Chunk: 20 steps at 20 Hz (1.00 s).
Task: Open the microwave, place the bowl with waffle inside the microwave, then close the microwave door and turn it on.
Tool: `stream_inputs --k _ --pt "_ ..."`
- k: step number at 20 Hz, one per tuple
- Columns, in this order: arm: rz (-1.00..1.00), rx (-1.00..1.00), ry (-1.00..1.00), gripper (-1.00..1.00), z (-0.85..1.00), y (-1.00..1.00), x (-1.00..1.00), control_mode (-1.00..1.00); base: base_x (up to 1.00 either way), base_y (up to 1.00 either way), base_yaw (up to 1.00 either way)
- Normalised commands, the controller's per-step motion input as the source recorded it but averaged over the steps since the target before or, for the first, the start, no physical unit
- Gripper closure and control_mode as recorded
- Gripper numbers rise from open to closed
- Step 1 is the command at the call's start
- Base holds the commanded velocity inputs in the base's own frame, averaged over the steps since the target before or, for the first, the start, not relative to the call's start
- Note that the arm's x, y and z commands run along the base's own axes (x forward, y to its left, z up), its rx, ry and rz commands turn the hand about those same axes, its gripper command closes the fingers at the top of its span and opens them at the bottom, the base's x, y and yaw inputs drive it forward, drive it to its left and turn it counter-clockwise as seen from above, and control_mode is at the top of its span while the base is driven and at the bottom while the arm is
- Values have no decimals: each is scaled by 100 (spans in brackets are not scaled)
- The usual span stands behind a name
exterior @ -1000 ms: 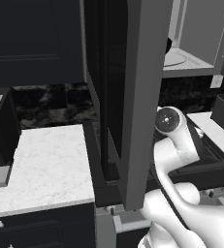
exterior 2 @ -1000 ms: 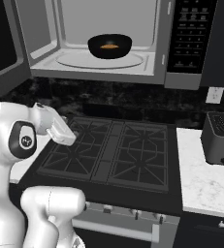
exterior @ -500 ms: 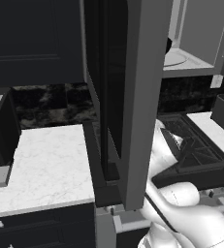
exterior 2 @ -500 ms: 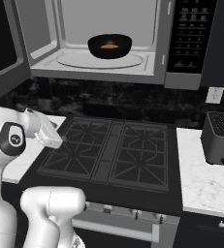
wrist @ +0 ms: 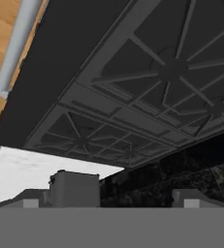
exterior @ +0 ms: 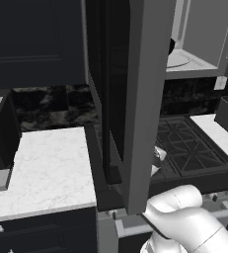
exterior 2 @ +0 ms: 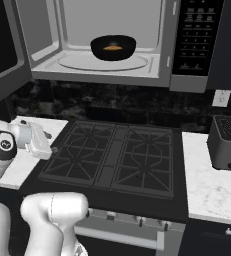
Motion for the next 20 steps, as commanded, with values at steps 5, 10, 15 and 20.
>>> stream_inputs --k 5,10,15,20 --pt "-6 -1 0 -100 -37 26 9 -100 0 0 0" --pt "-9 -2 -7 -100 -9 78 0 -100 0 0 0" --pt "-14 -3 -17 -100 0 91 0 -100 0 0 0" --pt "-16 -1 -27 -100 0 85 -5 -100 0 0 0"
